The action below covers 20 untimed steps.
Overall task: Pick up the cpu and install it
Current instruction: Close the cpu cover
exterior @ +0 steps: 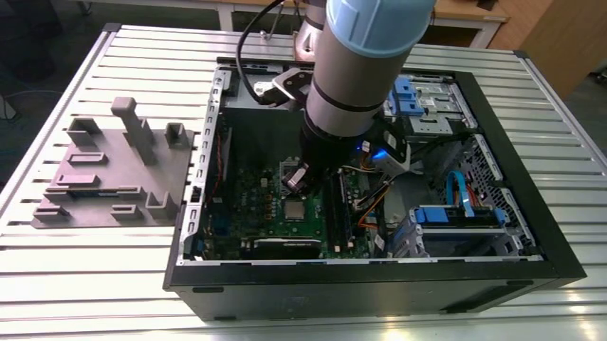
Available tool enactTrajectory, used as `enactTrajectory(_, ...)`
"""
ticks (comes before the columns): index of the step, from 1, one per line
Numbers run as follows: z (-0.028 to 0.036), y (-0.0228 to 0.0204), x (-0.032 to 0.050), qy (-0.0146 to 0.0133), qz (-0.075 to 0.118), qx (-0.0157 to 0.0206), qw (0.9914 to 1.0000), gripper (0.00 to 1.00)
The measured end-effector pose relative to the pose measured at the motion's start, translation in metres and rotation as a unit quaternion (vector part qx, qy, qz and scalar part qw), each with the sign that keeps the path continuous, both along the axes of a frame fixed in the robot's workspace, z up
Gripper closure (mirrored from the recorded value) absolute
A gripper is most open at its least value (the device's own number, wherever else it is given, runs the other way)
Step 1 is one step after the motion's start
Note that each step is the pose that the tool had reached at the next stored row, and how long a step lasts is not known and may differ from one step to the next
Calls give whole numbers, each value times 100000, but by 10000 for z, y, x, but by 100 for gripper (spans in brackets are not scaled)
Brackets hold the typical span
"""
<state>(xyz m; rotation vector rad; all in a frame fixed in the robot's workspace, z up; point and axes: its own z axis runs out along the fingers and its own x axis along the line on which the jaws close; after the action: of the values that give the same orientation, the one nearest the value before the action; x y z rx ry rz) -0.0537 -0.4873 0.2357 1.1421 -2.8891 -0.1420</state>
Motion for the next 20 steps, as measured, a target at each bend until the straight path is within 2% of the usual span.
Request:
enactTrajectory(3,-2,53,44,5,-2,-9,100000,89)
enactTrajectory(8,-6,176,78,-3,1,-11,100000,89)
enactTrajectory(9,-9,189,78,-12,41,63,100000,89)
enactTrajectory(13,-15,191,77,-166,1703,925,99981,89)
enactTrajectory(14,-18,191,77,-370,2198,986,99970,89)
enactTrajectory(16,-29,192,78,-1081,2560,974,99957,89)
enactTrajectory(17,-37,193,78,-1297,2625,967,99952,89)
enactTrajectory(18,-42,192,79,-1339,2678,1130,99949,89)
enactTrajectory(19,-43,193,82,-1357,2719,1750,99939,89)
enactTrajectory(20,-44,193,85,-1380,2756,2618,99918,89)
